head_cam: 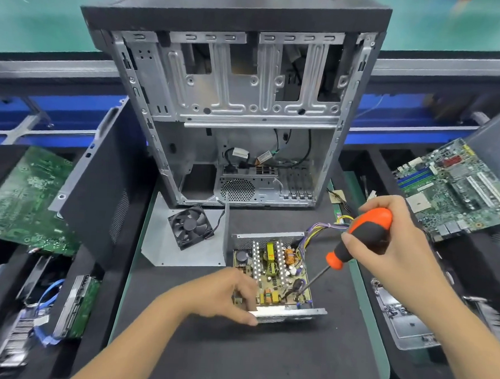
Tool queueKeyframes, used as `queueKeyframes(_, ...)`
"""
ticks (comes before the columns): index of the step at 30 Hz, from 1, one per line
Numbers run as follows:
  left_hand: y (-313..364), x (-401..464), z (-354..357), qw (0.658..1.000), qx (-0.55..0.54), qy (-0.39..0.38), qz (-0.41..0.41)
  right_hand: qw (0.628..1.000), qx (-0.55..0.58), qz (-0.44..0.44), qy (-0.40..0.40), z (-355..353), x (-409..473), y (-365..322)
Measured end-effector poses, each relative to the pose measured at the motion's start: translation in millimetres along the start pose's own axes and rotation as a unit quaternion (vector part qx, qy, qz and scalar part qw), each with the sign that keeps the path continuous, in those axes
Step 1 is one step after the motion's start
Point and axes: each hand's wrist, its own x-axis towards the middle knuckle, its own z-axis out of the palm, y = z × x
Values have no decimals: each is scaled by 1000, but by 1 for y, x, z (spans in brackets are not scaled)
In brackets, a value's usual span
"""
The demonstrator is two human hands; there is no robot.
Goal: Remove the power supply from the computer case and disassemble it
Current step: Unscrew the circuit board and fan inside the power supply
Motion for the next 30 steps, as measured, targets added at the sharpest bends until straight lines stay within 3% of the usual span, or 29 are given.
queueKeyframes(3,0,-2,-10,999,8,-28,-29,999,4,-14,-36,7,-5,-2)
queueKeyframes(5,7,5,-10,1000,-13,-5,-23,997,6,-22,-74,14,-8,-2)
queueKeyframes(9,20,31,6,982,-56,182,1,991,-11,-28,-130,26,-15,2)
queueKeyframes(12,23,45,25,963,-118,244,3,988,-21,-29,-147,33,-19,9)
queueKeyframes(30,24,46,47,963,-170,208,11,984,-38,-58,-166,41,-31,17)
